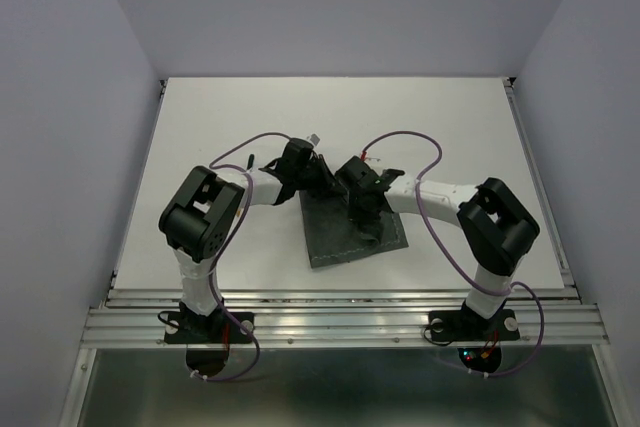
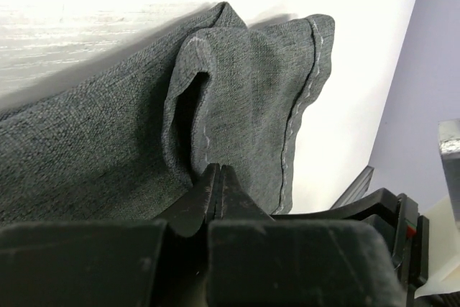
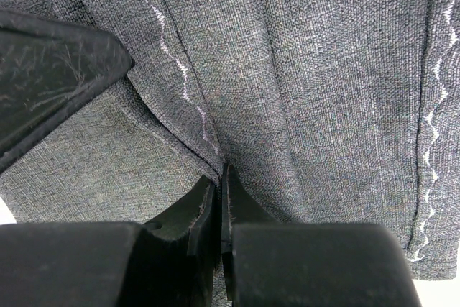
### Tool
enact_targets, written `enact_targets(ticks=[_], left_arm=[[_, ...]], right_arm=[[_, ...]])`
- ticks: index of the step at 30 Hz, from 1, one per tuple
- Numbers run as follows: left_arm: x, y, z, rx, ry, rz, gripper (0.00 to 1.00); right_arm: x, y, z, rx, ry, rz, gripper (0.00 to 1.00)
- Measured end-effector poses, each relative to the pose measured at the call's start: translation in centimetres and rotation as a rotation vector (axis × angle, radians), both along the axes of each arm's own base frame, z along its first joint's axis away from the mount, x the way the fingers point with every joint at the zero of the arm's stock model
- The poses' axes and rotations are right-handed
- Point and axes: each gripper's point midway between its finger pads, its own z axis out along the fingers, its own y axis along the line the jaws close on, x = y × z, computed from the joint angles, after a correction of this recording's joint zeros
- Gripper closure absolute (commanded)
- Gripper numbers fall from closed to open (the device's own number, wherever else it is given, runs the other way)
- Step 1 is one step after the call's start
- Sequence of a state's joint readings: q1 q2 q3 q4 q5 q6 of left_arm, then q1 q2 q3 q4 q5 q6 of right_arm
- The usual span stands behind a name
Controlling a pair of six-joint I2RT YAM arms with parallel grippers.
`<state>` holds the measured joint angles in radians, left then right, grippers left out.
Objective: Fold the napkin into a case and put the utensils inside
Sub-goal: Fold the lower triangle-folded napkin at the center of the board.
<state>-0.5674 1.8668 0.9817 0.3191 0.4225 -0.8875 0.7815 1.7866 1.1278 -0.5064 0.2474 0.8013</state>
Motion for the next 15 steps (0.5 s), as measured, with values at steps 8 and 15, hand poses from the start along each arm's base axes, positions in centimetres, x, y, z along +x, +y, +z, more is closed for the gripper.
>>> enact_targets(ticks=[8, 15], left_arm=[[0.7, -0.6, -1.6, -0.004, 0.016, 0.0, 1.0], [0.6, -0.8, -2.4, -0.004, 0.034, -0.009, 1.0]], right_arm=[[-0.1, 0.0, 0.5, 0.015, -0.012, -0.004, 0.71], [-1.0, -0.4, 3.0, 0.08, -0.048, 0.003, 0.58]])
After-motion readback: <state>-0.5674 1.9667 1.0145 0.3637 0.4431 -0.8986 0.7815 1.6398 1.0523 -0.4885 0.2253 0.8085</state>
